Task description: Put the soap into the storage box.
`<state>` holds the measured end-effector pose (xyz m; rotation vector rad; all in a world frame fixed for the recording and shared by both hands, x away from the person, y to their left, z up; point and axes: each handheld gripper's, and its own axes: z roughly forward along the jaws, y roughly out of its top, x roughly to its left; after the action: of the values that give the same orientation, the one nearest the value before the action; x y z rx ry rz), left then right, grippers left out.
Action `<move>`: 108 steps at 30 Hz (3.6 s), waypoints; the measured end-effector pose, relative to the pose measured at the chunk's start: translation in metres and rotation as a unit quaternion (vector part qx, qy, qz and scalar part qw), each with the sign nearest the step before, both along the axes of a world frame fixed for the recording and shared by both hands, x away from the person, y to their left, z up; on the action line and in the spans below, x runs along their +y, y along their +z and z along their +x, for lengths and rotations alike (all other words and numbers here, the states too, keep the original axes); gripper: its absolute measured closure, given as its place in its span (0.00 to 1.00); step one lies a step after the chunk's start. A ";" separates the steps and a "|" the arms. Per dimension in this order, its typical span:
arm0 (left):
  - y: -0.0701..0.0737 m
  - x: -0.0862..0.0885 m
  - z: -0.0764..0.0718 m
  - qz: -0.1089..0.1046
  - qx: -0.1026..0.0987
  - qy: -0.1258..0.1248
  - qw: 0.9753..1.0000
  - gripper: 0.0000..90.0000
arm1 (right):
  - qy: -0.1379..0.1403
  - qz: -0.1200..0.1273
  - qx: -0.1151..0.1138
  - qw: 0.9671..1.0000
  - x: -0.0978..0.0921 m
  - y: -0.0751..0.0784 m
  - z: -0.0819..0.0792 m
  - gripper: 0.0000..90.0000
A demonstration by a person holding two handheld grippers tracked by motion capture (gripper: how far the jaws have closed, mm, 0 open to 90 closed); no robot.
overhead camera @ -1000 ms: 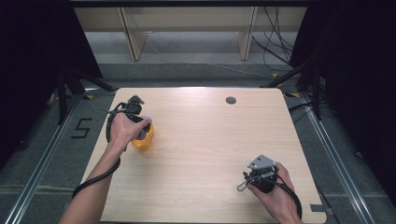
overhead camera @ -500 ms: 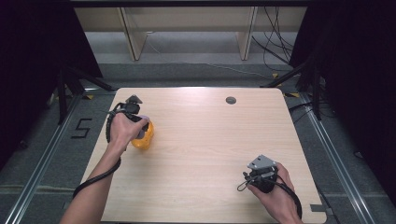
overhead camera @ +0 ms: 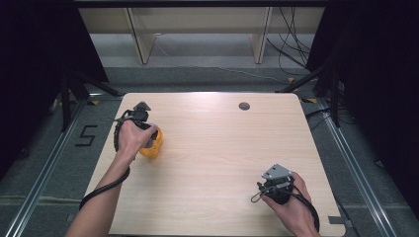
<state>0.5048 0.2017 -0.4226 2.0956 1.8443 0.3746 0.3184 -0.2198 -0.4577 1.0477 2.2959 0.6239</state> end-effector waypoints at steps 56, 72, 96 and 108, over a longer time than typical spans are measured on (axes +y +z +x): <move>-0.030 0.001 0.009 0.001 0.024 -0.013 1.000 0.54 | -0.005 0.004 0.007 1.000 0.001 0.000 -0.001 0.42; -0.007 0.004 -0.007 -0.014 -0.043 -0.030 0.999 0.42 | -0.004 0.003 0.003 1.000 0.000 0.000 -0.001 0.42; 0.008 0.031 -0.070 -0.042 -0.138 -0.134 0.980 0.29 | -0.005 0.003 0.004 1.000 0.000 0.000 -0.001 0.42; -0.019 0.066 -0.118 -0.061 -0.170 -0.159 0.971 0.29 | -0.007 0.002 0.004 1.000 0.001 0.000 -0.001 0.42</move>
<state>0.3872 0.2675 -0.4414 2.0465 1.2830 0.4885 0.3171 -0.2189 -0.4575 1.0702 2.2934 0.6198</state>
